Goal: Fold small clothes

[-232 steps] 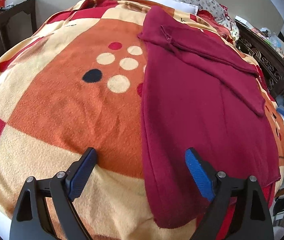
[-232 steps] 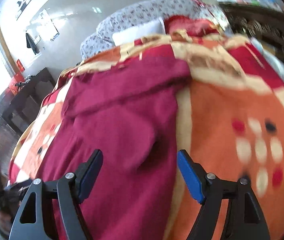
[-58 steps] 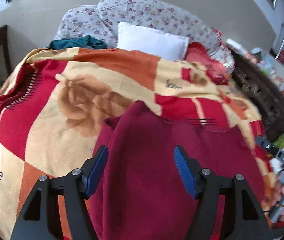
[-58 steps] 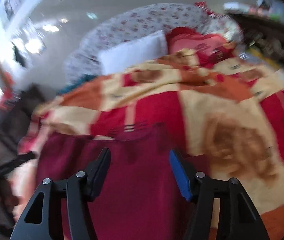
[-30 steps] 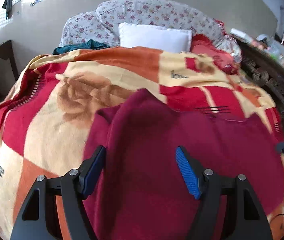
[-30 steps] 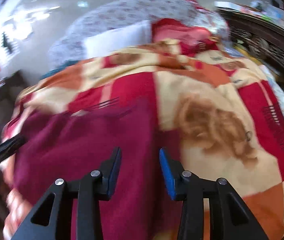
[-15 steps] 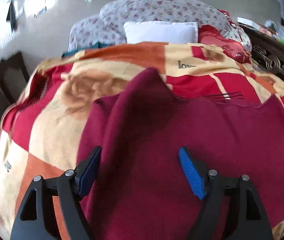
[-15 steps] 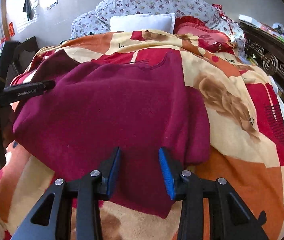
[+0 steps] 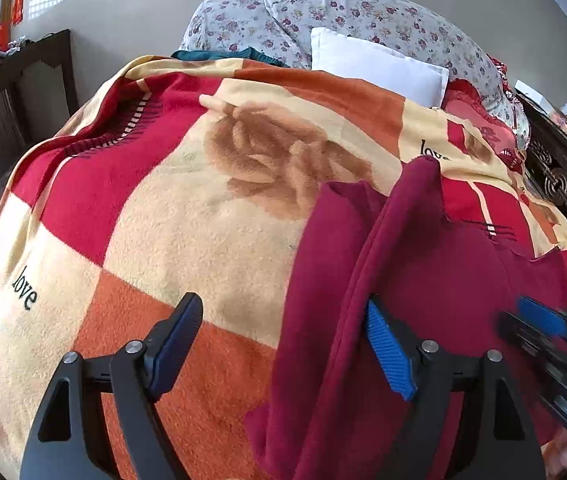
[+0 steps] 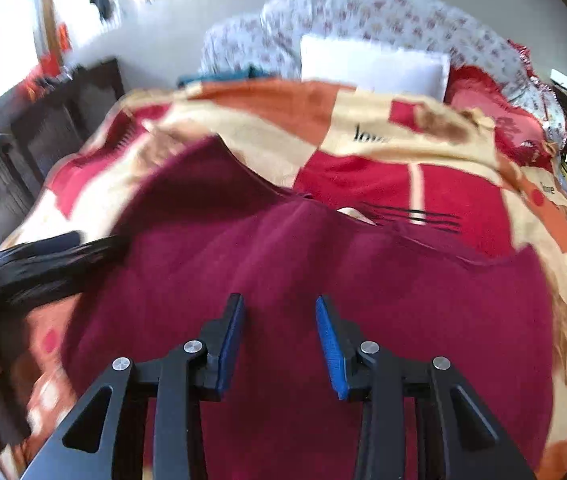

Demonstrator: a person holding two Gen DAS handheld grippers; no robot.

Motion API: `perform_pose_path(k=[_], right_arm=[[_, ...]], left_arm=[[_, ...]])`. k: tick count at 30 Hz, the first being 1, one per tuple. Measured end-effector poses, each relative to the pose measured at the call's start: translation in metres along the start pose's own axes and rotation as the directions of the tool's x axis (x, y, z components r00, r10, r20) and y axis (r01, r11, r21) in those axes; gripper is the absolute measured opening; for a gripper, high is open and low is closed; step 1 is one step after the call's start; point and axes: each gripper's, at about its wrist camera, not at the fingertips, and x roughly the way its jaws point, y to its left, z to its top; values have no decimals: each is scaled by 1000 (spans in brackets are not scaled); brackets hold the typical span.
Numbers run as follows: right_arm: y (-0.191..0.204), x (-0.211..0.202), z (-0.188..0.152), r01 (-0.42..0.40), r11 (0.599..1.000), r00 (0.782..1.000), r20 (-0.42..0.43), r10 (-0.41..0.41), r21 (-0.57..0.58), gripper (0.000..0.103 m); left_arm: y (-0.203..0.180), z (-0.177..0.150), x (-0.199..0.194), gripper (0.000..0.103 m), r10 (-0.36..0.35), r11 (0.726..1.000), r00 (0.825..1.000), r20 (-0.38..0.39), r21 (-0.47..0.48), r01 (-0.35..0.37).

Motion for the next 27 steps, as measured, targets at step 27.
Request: perform_pose_path(k=[27], right_arm=[[78,47,55,-137,991,990,22,137,4,38]], left_arm=[[36,-47,-17,87,-51,997,998,35,-49,52]])
